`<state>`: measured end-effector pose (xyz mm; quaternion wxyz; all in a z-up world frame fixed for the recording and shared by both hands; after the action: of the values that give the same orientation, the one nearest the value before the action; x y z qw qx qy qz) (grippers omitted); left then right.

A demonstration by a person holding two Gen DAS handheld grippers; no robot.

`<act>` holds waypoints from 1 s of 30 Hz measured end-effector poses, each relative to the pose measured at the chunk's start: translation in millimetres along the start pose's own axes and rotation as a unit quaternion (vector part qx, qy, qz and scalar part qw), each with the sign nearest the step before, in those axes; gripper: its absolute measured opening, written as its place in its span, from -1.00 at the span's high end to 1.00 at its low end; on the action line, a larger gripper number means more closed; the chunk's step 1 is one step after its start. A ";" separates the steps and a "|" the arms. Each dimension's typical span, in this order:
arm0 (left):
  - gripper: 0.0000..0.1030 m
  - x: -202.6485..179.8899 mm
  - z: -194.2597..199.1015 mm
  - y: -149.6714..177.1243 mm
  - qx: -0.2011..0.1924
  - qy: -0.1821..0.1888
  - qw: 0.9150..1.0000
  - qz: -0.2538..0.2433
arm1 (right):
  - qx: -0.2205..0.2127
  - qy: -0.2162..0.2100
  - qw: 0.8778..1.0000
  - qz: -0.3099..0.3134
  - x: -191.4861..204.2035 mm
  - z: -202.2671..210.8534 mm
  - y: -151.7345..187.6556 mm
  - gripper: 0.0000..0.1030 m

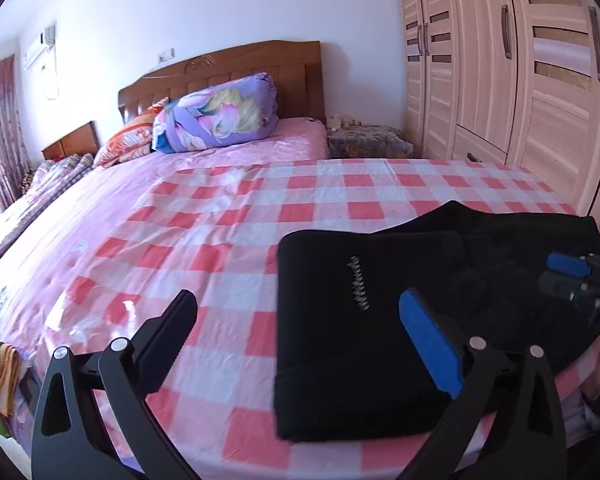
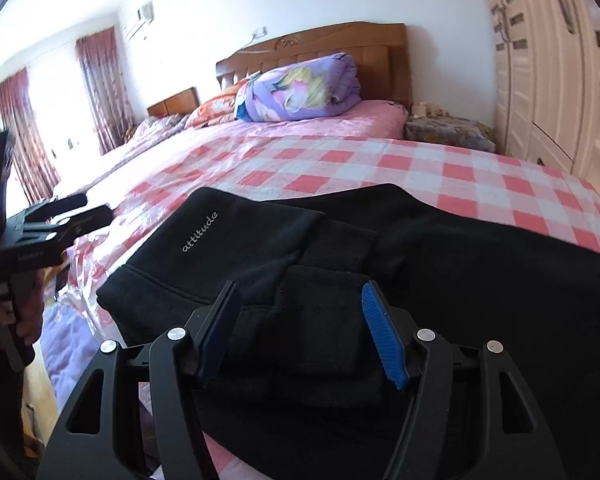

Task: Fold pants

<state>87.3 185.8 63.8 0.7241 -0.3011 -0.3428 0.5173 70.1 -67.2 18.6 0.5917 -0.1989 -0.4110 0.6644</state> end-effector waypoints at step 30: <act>-0.97 -33.9 -117.1 15.3 0.157 -0.018 0.987 -0.024 | -0.021 0.034 0.999 -0.003 -61.5 72.5 44.1 -0.55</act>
<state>165.9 148.3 -22.9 0.7684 -0.1663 -0.2776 0.5522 1.8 -146.4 12.7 0.6034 -0.2322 -0.4050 0.6465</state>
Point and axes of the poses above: each gripper's, at about its wrist camera, not at the fingertips, and z roughly against the way its jaws point, x to its left, y to its underside, the point moved 1 cm from there along -z, roughly the way its jaws point, and after that the axes turned 8 degrees about -z, right-handed, at the moved point
